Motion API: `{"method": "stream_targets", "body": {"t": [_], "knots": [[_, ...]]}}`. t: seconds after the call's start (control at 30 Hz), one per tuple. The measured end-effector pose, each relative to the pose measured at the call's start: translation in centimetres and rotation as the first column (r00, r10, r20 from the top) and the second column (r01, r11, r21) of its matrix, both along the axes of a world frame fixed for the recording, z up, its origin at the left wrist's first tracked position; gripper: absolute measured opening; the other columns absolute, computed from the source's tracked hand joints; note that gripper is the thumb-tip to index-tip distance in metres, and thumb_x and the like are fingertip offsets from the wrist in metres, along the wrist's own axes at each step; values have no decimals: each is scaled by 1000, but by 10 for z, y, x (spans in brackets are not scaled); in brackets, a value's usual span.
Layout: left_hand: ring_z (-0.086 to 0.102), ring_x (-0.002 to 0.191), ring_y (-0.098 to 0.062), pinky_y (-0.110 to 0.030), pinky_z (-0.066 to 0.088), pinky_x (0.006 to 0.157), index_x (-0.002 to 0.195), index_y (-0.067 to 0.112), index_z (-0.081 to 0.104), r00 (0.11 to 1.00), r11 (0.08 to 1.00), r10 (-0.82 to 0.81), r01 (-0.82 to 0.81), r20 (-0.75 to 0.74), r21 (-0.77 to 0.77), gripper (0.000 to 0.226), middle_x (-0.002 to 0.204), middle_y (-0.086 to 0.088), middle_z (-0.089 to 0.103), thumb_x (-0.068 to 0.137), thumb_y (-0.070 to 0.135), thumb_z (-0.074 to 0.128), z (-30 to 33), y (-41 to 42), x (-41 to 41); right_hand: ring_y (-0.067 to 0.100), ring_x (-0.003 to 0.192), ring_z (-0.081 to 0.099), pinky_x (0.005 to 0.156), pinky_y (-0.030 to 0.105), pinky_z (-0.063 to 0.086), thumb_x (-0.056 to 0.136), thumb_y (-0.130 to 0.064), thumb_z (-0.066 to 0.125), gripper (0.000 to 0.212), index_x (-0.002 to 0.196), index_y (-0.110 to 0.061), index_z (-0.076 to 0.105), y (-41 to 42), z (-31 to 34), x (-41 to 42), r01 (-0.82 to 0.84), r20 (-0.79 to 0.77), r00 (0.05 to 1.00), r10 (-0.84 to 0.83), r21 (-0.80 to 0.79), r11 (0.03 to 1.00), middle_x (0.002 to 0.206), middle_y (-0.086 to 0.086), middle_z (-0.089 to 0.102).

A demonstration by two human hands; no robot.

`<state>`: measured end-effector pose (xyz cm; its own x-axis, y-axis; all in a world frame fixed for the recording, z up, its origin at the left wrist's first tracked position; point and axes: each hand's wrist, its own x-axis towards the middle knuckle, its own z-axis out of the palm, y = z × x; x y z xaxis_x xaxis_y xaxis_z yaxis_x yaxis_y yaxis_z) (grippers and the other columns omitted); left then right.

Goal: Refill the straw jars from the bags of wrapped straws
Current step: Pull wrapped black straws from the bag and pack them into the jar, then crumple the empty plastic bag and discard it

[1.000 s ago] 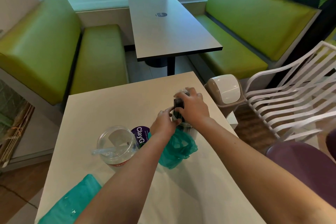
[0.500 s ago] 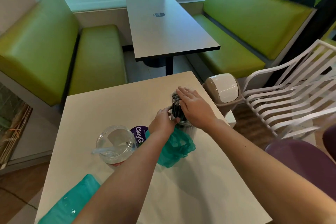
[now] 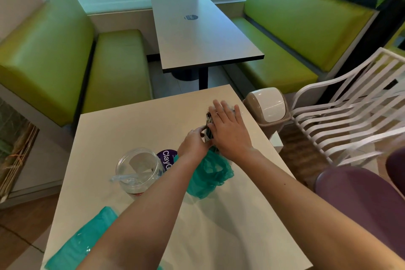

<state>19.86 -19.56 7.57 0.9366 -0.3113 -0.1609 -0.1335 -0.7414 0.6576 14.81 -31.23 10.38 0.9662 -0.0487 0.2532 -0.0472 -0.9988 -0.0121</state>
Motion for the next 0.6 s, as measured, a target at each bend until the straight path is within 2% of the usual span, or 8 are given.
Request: {"method": "stream_targets", "body": {"t": [0.1, 0.17, 0.23, 0.3, 0.4, 0.5, 0.57, 0.6], "knots": [[57, 114, -18, -33, 46, 87, 145, 27, 41, 997, 997, 15, -21, -74, -78, 62, 129, 6, 60, 90, 39, 66, 2, 2, -1, 24, 150, -6, 120, 43, -11, 105, -32, 30, 57, 156, -14, 12, -3, -4, -6, -11, -41, 999, 11, -1, 1000, 164, 6, 3], [58, 110, -17, -31, 45, 86, 145, 22, 40, 989, 990, 32, -51, -141, -133, 64, 129, 4, 61, 89, 38, 68, 4, 5, -2, 24, 151, 5, 121, 43, -7, 104, -29, 35, 52, 153, -16, 24, 1, -1, -14, -28, 49, 999, 22, 118, 993, 162, 6, 16], [58, 100, -13, -28, 45, 80, 140, 21, 45, 983, 979, 47, -82, -180, -189, 60, 126, 3, 62, 88, 37, 70, 5, 10, -3, 24, 145, 25, 123, 43, 9, 100, -27, 46, 45, 144, -18, 44, 10, 3, -27, -20, 211, 977, -37, 262, 965, 153, 5, 38], [57, 95, -11, -25, 43, 72, 134, 21, 51, 979, 967, 50, -97, -198, -236, 53, 120, 4, 63, 88, 38, 70, 5, 17, -4, 18, 129, 41, 111, 42, 35, 96, -30, 53, 34, 129, -22, 57, 19, 1, -44, -2, 274, 955, -112, 384, 924, 135, 0, 53], [61, 93, -11, -24, 46, 76, 125, 19, 59, 973, 937, 42, -117, -226, -330, 41, 117, 0, 67, 88, 32, 71, 3, 28, -5, 11, 105, 41, 93, 32, 43, 88, -54, 56, 34, 109, -27, 61, 31, -10, -65, -2, 177, 980, -93, 473, 881, 111, -8, 51], [62, 87, -8, -21, 46, 75, 121, 18, 64, 973, 914, 44, -131, -227, -383, 34, 112, -2, 69, 89, 27, 71, 4, 35, -6, 14, 117, 37, 102, 30, 36, 68, -80, 56, 64, 108, -30, 60, 40, -23, -73, 16, -13, 1000, -12, 460, 888, 124, -6, 45], [62, 88, -8, -21, 46, 75, 119, 18, 65, 968, 892, 46, -151, -248, -426, 30, 112, -3, 69, 90, 24, 69, 7, 39, -10, 15, 119, 41, 101, 33, 41, 62, -75, 66, 62, 105, -32, 56, 45, -26, -74, 53, -139, 990, 20, 502, 863, 135, -7, 39], [62, 88, -9, -21, 47, 75, 119, 17, 65, 963, 879, 42, -162, -265, -448, 30, 112, -3, 68, 90, 24, 69, 10, 42, -13, 15, 113, 48, 93, 34, 47, 63, -66, 72, 56, 102, -32, 52, 48, -27, -74, 81, -194, 981, 28, 531, 844, 135, -9, 39]]}}
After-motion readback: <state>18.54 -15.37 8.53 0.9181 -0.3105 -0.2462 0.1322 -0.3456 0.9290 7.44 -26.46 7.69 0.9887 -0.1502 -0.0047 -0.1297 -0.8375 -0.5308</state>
